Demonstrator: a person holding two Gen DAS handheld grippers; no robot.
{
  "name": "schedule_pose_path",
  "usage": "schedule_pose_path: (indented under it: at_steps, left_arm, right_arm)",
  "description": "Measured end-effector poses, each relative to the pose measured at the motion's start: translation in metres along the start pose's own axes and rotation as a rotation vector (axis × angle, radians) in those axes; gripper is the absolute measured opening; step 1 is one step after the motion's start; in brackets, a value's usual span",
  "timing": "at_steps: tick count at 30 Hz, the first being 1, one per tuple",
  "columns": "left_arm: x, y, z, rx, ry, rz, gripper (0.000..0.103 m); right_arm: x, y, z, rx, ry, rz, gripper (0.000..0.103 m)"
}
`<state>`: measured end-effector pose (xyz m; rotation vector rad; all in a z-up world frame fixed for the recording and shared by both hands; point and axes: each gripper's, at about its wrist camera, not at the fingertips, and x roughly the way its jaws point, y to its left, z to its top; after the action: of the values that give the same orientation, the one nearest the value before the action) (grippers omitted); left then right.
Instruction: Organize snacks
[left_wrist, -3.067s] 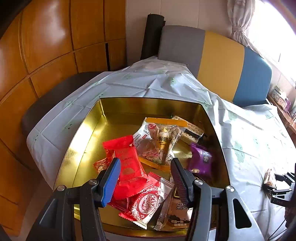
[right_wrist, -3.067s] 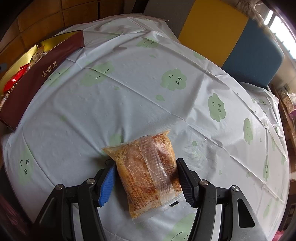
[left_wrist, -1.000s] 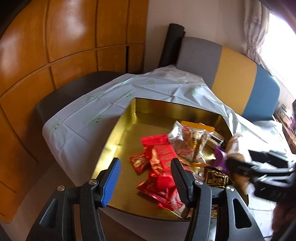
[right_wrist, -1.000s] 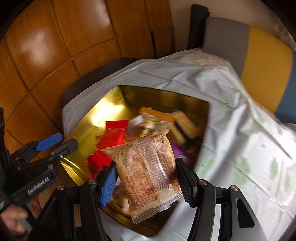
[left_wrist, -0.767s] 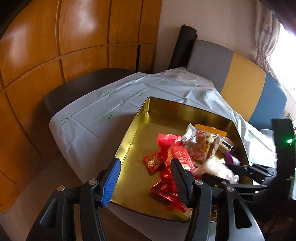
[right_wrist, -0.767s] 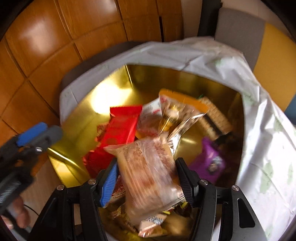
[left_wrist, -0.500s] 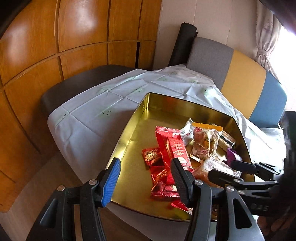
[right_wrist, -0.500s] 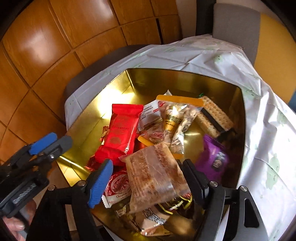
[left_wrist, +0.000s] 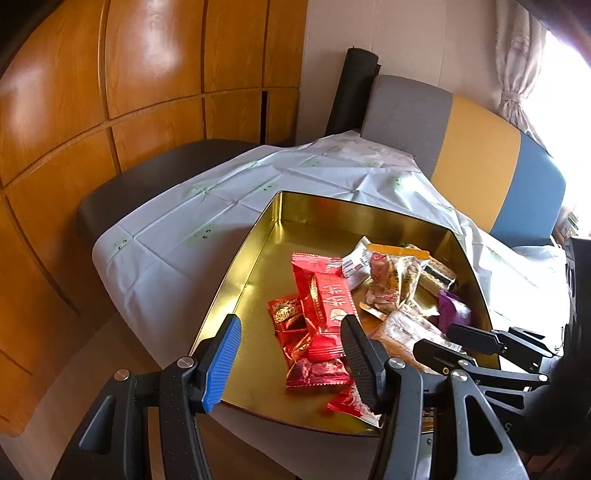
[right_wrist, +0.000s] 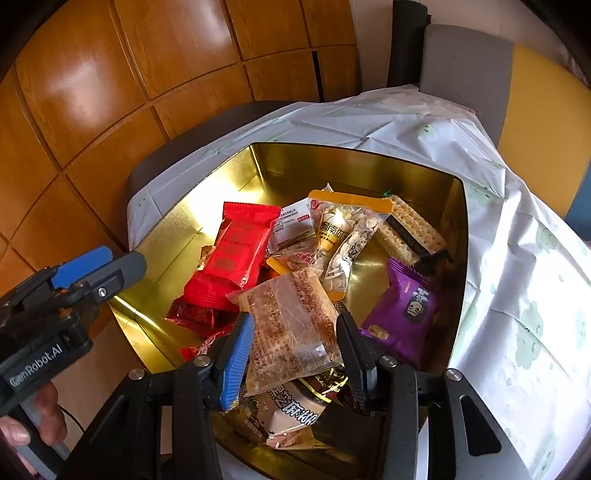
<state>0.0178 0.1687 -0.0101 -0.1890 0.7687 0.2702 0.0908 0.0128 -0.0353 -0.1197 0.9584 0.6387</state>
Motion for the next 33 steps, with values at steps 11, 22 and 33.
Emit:
schedule_pose_path:
  at_steps: [11,22,33]
  left_arm:
    - [-0.024,-0.021,-0.004,0.036,-0.075,0.018,0.057]
    - [-0.04,-0.052,-0.018,0.093,-0.122,0.008,0.072]
    - [-0.053,-0.058,-0.019,0.109,-0.18,0.07,0.072]
  right_arm:
    - [-0.055,-0.016,-0.036,0.168,-0.129,-0.129,0.06]
    - [-0.081,-0.031,-0.069,0.23,-0.178,-0.234,0.07]
    - [-0.09,-0.027,-0.073,0.212,-0.219,-0.256,0.075]
